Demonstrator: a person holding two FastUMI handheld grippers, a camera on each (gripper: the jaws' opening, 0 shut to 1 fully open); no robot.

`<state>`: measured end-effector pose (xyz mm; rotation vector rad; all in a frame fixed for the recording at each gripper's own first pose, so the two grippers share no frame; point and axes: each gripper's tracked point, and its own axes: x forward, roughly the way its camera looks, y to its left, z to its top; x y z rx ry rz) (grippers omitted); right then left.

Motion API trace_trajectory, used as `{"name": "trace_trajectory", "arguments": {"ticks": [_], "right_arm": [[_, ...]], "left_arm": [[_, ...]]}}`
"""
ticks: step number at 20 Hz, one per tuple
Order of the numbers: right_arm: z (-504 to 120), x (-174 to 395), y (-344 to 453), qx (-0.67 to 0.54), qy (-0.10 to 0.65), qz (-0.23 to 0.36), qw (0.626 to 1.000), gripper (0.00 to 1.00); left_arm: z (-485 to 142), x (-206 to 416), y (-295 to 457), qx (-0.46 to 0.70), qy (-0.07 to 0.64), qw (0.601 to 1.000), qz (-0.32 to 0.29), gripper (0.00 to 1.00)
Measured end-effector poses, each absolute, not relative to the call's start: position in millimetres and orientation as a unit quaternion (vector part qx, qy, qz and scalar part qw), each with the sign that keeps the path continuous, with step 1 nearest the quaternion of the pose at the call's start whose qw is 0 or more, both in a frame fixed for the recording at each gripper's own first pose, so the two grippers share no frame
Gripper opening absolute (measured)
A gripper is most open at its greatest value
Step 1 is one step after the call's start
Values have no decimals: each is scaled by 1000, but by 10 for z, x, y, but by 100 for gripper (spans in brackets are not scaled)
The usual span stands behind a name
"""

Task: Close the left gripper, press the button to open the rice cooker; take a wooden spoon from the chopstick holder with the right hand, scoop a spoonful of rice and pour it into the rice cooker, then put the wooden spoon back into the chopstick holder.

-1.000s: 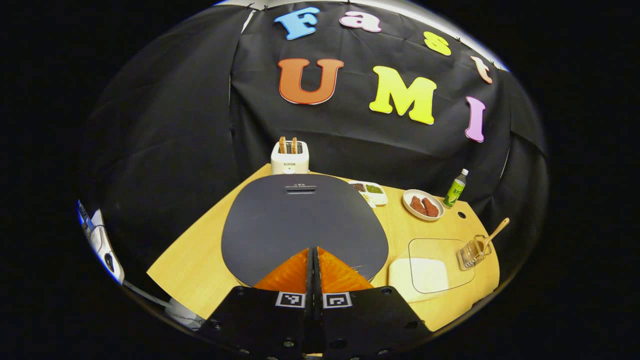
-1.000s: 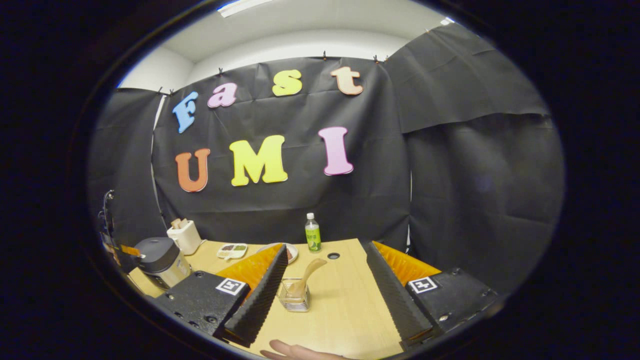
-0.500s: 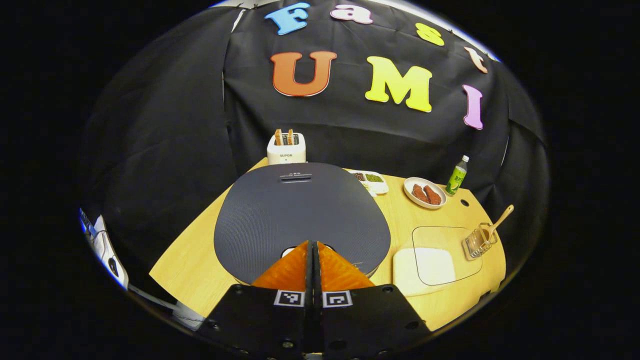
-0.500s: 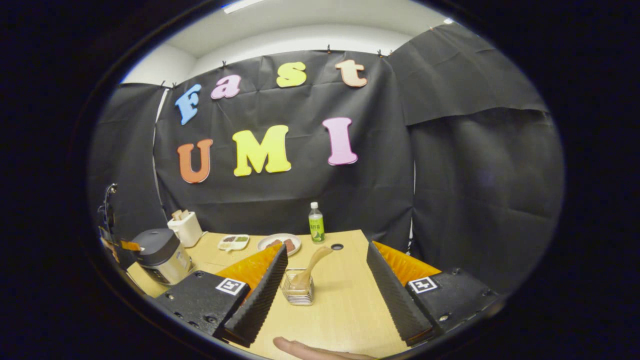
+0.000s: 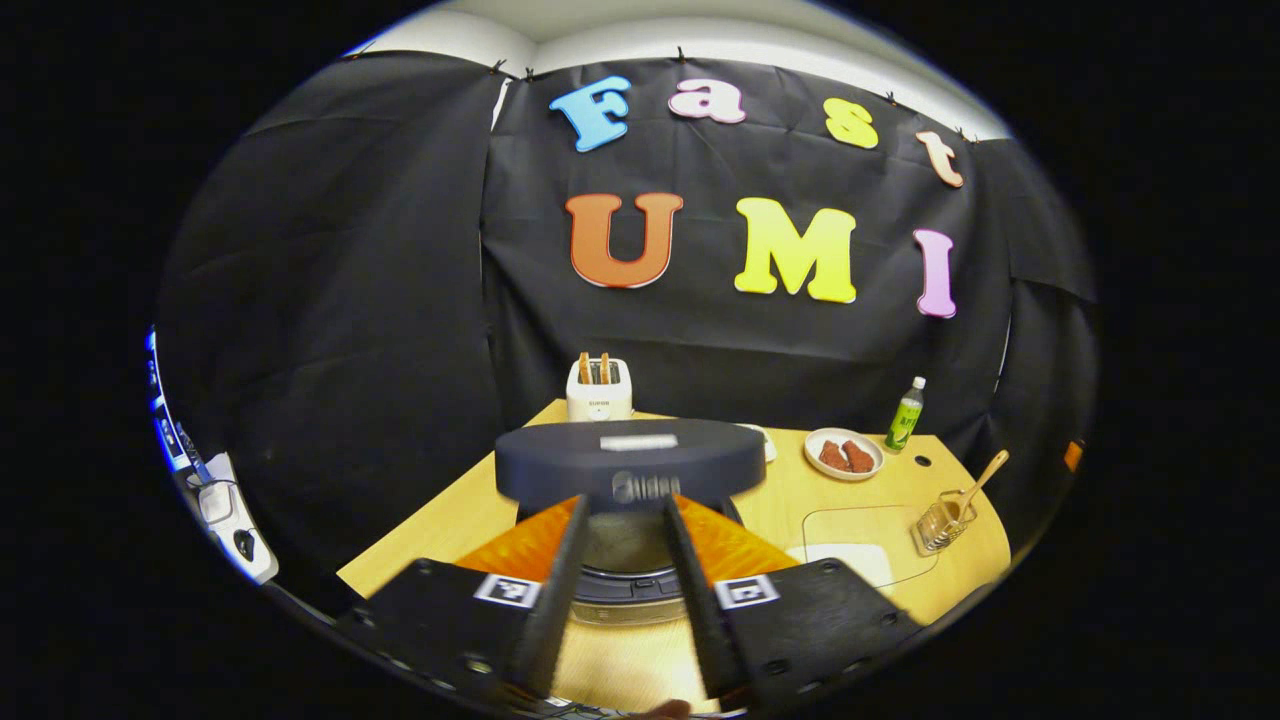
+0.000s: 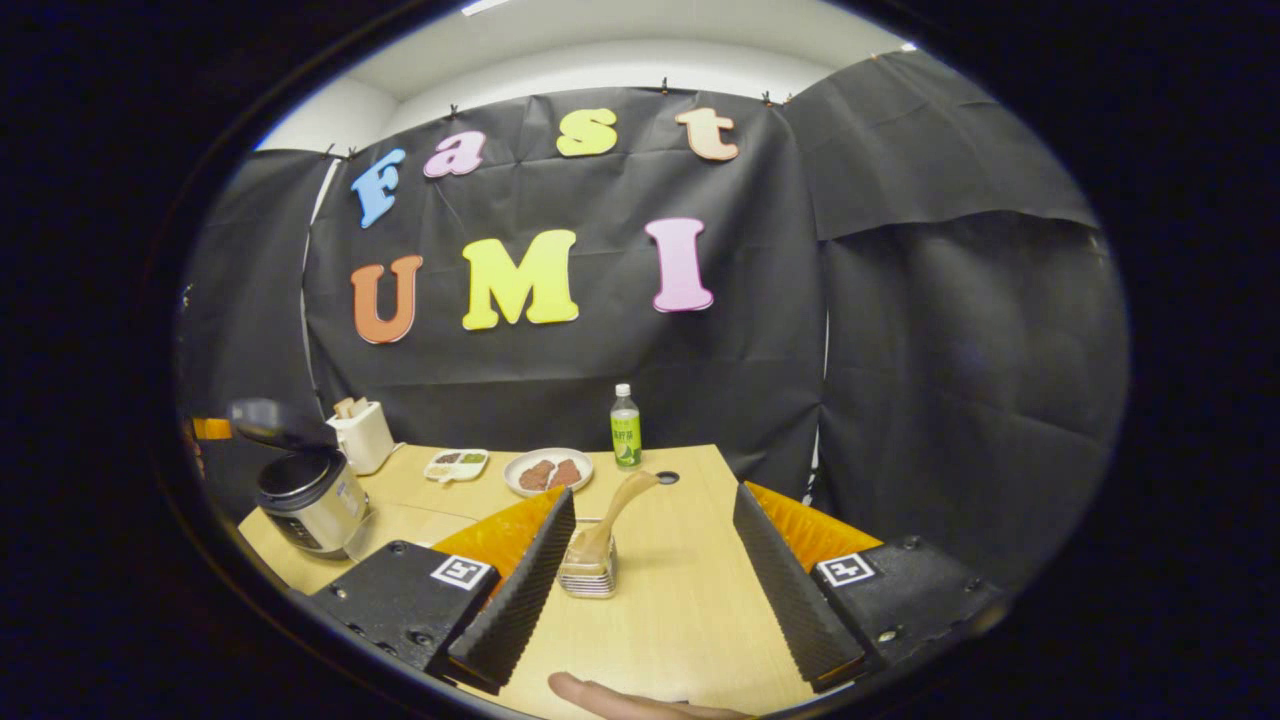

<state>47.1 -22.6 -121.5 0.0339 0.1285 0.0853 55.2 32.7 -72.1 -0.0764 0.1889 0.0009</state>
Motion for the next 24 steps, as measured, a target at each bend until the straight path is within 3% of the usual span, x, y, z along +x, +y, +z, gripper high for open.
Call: {"name": "trace_trajectory", "arguments": {"ticks": [1,2,3,5,6,7,8,10,11,12,13,14,15,16,19,20,23,24], "right_arm": [[-1228,482,-205,22,64,48,997,100],[-1231,503,-187,25,63,51,996,94],[-1272,537,-192,27,64,51,996,100],[-1336,600,-193,27,68,50,996,100],[-1354,626,-179,28,71,50,996,94],[-1385,666,-162,29,72,51,996,100],[-1405,700,-149,28,74,51,996,94],[-1432,771,-104,27,65,60,996,94],[-1461,813,-76,26,62,66,996,100],[-1492,866,-64,26,60,65,996,100],[-1542,945,-70,26,58,63,996,94],[-1561,1068,-45,27,46,65,996,100],[-1627,1151,-36,23,49,60,997,94],[-1754,1253,-64,20,56,52,997,100],[-2005,1489,28,58,87,63,993,100],[-2072,1582,26,64,95,60,992,100],[-2339,1842,84,72,125,66,987,100],[-2371,1935,80,73,128,60,987,100]], "left_arm": [[-643,404,241,-39,77,996,-16,78],[-622,328,228,-41,67,997,-19,96],[-671,257,266,-40,68,997,-13,95],[-743,124,269,-32,71,997,-4,96],[-755,59,293,-26,69,997,4,96],[-718,-2,316,-22,58,998,13,96],[-677,-63,346,-18,46,999,19,96],[-590,-175,353,-5,26,999,24,96],[-553,-231,422,-1,19,999,33,95],[-514,-288,450,1,15,999,39,96],[-487,-368,455,3,11,999,43,96],[-455,-441,451,4,4,999,42,96],[-415,-503,403,7,-5,999,35,95],[-381,-554,343,8,-16,1000,23,96],[-348,-665,206,-2,-38,999,-5,95],[-322,-703,195,-3,-46,999,-7,100],[-273,-770,121,-1,-62,998,-16,90],[-237,-786,66,-3,-70,997,-24,95]]}}
